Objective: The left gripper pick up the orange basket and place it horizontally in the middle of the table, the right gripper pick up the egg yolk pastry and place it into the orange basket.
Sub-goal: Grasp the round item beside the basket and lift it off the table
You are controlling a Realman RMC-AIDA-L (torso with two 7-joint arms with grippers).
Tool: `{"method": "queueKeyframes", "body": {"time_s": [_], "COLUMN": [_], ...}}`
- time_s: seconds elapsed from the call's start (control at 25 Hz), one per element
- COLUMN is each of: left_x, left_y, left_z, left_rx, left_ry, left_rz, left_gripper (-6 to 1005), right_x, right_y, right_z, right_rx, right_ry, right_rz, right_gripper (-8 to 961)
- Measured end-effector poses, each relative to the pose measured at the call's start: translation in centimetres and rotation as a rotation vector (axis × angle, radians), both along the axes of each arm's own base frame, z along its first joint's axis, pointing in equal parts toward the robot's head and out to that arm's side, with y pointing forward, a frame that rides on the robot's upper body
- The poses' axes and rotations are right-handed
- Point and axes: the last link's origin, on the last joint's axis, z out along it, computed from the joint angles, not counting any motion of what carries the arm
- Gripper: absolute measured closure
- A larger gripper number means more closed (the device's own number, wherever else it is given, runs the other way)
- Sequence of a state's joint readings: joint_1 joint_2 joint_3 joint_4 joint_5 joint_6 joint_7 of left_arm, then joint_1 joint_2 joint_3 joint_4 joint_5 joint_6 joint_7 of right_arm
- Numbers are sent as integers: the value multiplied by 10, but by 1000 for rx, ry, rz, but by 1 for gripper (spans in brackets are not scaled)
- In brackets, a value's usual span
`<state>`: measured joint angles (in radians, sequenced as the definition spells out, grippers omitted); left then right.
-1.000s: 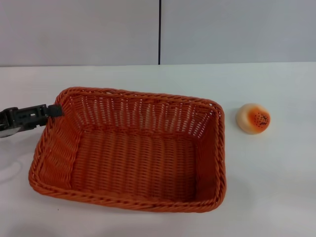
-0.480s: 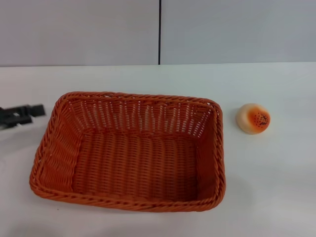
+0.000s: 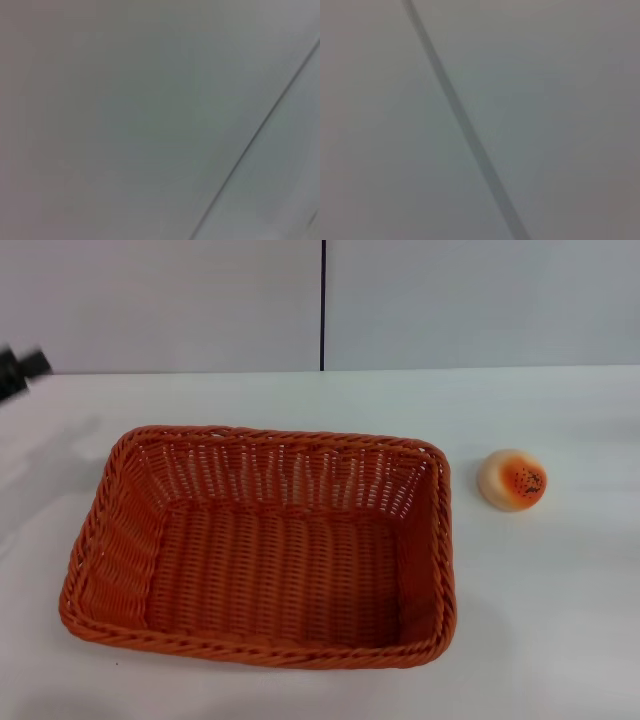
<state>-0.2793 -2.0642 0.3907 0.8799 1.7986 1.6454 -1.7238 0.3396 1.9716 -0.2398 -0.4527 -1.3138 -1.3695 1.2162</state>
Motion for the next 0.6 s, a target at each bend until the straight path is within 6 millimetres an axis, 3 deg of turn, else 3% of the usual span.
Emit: {"method": "queueKeyframes", "body": {"time_s": [0.04, 0.08, 0.12, 0.16, 0.2, 0.24, 0.4, 0.6], "left_x": [5, 5, 7, 13, 13, 14, 17, 19], "left_y": [-2, -2, -3, -8, -8, -9, -11, -10], "left_z": [0, 0, 0, 1, 1, 0, -6, -14], "left_rx": [119, 119, 170, 298, 298, 320, 389, 415], "left_ry": [-50, -50, -64, -77, -77, -79, -84, -66], "left_rz": [-92, -92, -131, -232, -232, -250, -298, -321], "left_gripper": [237, 238, 239, 239, 240, 240, 243, 242], "right_x": [-9, -9, -23, -31, -31, -49, -68, -95], "right_y": [7, 7, 13, 16, 16, 19, 23, 41], "right_z": [8, 8, 15, 17, 17, 22, 28, 15], "right_rx": [-156, -156, -332, -397, -397, -510, -599, -817], "right_ry": [16, 16, -4, -27, -27, -80, -96, -149], "right_rz": [43, 43, 84, 107, 107, 153, 180, 175], "right_gripper": [545, 544, 543, 542, 541, 539, 535, 529]}}
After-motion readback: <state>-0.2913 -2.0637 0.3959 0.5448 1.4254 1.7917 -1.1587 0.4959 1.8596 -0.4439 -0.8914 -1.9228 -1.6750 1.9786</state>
